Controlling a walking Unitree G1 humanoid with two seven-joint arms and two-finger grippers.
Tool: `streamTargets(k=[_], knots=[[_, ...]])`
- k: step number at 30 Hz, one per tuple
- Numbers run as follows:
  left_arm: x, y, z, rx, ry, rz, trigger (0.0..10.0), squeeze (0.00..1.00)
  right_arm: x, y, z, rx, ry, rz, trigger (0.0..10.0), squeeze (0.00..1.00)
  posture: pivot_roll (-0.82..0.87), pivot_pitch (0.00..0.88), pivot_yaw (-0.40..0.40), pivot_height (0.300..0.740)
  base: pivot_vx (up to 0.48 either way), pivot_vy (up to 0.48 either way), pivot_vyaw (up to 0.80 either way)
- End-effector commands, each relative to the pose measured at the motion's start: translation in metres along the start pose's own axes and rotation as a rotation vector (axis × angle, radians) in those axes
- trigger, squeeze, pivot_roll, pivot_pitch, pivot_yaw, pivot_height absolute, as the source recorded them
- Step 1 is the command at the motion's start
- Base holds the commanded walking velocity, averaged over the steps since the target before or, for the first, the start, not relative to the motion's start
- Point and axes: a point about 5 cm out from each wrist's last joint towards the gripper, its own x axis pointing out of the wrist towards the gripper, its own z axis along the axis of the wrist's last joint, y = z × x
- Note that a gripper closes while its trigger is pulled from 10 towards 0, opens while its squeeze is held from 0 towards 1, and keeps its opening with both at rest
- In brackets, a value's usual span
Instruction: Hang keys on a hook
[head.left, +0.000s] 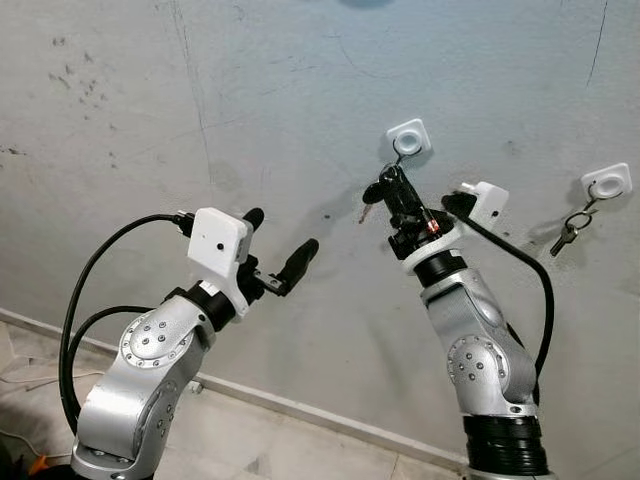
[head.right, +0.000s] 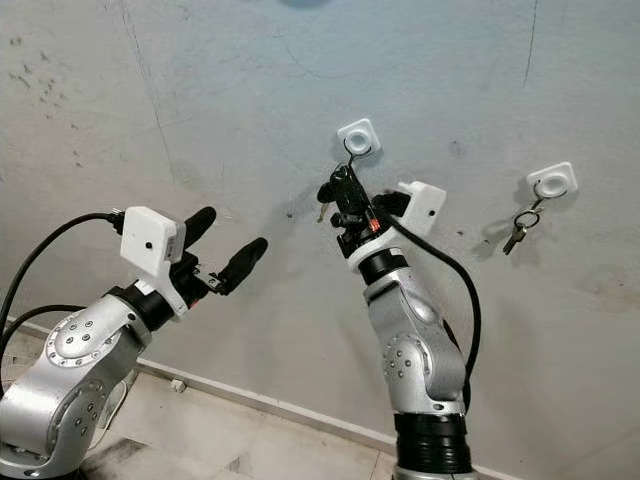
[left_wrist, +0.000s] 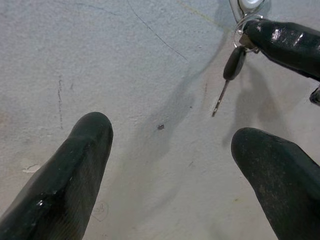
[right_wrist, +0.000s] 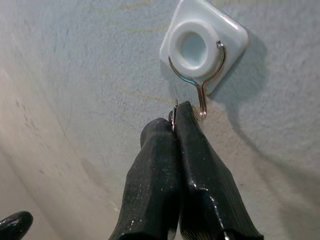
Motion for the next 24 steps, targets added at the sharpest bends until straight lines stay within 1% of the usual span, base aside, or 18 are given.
streamTargets(k=[1, 3, 4, 7, 12, 17, 21, 24], knots=[[0.002, -0.002, 0.001, 0.006, 0.000, -0.016, 10.0, 0.00, -0.006, -0.003, -0.009, -0.009, 0.062, -0.007, 10.0, 0.00, 0.25, 0.000, -0.021, 0.740, 0.000, 0.000, 0.00], [0.002, -0.002, 0.001, 0.006, 0.000, -0.016, 10.0, 0.00, -0.003, 0.003, -0.002, -0.020, 0.036, 0.035, 10.0, 0.00, 0.25, 0.000, -0.021, 0.740, 0.000, 0.000, 0.00], [0.002, -0.002, 0.001, 0.006, 0.000, -0.016, 10.0, 0.00, -0.003, 0.003, -0.002, -0.020, 0.036, 0.035, 10.0, 0.00, 0.25, 0.000, -0.021, 0.740, 0.000, 0.000, 0.00], [0.002, -0.002, 0.001, 0.007, 0.000, -0.017, 10.0, 0.00, -0.002, 0.011, 0.007, -0.029, -0.002, 0.090, 10.0, 0.00, 0.25, 0.000, -0.021, 0.740, 0.000, 0.000, 0.00], [0.002, -0.003, 0.001, 0.006, 0.000, -0.018, 10.0, 0.00, -0.001, 0.017, 0.011, -0.030, -0.011, 0.145, 10.0, 0.00, 0.25, 0.000, -0.021, 0.740, 0.000, 0.000, 0.00], [0.002, -0.003, 0.001, 0.007, 0.001, -0.019, 10.0, 0.00, -0.002, 0.017, 0.010, -0.035, -0.001, 0.153, 10.0, 0.00, 0.25, 0.000, -0.024, 0.740, 0.000, 0.000, 0.00], [0.001, -0.004, 0.000, 0.007, 0.001, -0.019, 10.0, 0.00, -0.006, 0.013, 0.005, -0.042, 0.027, 0.140, 10.0, 0.00, 0.25, 0.000, -0.024, 0.740, 0.000, 0.000, 0.00], [0.001, -0.004, 0.000, 0.007, 0.001, -0.020, 10.0, 0.00, -0.006, 0.013, 0.005, -0.039, 0.025, 0.137, 10.0, 0.00, 0.25, 0.000, -0.023, 0.740, 0.000, 0.000, 0.00]])
